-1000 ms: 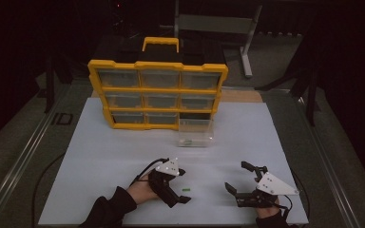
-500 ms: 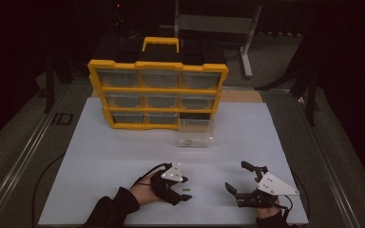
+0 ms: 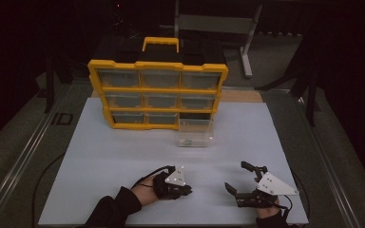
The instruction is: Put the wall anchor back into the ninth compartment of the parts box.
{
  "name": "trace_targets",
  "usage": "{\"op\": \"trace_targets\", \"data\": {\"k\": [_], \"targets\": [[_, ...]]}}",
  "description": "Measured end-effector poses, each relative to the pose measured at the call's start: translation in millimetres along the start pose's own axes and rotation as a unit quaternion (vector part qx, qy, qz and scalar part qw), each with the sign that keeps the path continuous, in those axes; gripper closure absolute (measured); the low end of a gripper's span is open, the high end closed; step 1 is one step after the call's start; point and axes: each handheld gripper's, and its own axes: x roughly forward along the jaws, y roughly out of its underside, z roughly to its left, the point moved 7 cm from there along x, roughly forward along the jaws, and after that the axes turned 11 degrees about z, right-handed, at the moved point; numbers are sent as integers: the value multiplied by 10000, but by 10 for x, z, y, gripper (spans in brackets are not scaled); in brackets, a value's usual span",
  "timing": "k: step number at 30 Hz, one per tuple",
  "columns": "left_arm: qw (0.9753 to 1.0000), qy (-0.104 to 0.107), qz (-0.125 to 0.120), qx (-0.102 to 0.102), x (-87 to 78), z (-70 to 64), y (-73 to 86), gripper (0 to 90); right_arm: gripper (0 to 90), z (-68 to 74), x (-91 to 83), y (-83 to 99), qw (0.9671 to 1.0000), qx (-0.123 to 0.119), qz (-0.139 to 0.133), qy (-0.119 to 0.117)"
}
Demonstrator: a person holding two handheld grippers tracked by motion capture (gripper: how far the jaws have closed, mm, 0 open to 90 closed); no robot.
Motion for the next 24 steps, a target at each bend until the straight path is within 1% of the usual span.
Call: {"op": "trace_targets", "data": {"k": [3,5,7,8,9,10,11,13,14,16,17,18,19,21,22,23,24], "targets": [[10000,47,54,25,-6,8,-6,847,91,-2,0,1,10000,7,0,2],[9999,122,67,32,-18,6,-15,848,91,-1,-1,0,10000,6,-1,4],[9998,183,5,17,-66,17,-42,852,91,-2,-1,0,10000,5,-2,4],[9999,137,-19,62,-99,29,-59,852,91,-2,-1,1,10000,14,-1,1],[9999,140,-49,78,-136,41,-79,853,91,-4,0,2,10000,15,-4,3],[9999,140,-49,78,-136,41,-79,853,91,-4,0,2,10000,15,-4,3],[9998,129,-140,99,-212,76,-129,853,91,-7,3,3,10000,3,-2,10],[9998,70,-122,168,-274,125,-168,853,92,-5,3,2,10000,-2,0,13],[9998,96,-143,142,-306,152,-190,852,92,-5,4,1,10000,-9,-1,19],[9995,111,-241,174,-392,209,-241,852,92,-5,1,2,10000,8,2,16],[9994,141,-263,150,-421,231,-258,852,92,-7,0,2,10000,16,-1,14],[9994,111,-311,140,-464,261,-285,852,91,-9,0,3,10000,12,-3,16],[9993,145,-327,130,-505,285,-311,852,91,-11,0,4,10000,14,-5,16],[9993,41,-332,187,-580,341,-368,852,91,-11,2,6,10000,10,4,10],[9992,45,-322,235,-617,361,-396,852,92,-10,2,6,10000,11,5,6],[9991,-11,-355,246,-653,384,-430,852,92,-9,2,4,10000,8,-2,10],[9990,-22,-360,256,-694,414,-468,852,91,-8,0,2,10000,10,-5,7]]}}
